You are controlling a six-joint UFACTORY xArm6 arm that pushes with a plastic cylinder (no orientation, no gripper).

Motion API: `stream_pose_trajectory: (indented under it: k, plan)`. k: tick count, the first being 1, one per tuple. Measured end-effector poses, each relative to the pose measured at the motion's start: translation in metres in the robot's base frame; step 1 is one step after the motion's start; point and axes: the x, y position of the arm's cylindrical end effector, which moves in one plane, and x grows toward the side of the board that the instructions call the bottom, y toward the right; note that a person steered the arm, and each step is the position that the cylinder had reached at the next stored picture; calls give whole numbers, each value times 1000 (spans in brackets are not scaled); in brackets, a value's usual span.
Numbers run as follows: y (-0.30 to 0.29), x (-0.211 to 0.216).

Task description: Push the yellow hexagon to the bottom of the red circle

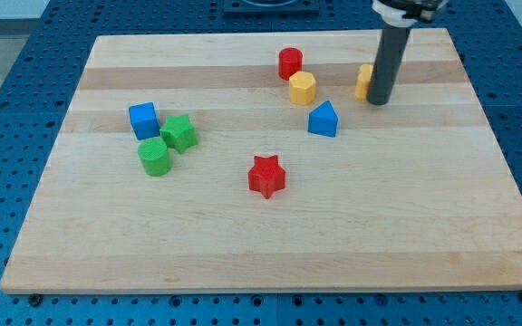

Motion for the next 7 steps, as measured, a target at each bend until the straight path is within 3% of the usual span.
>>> stream_pose_trajectory:
  k: [7]
  plan:
    - [-308,1]
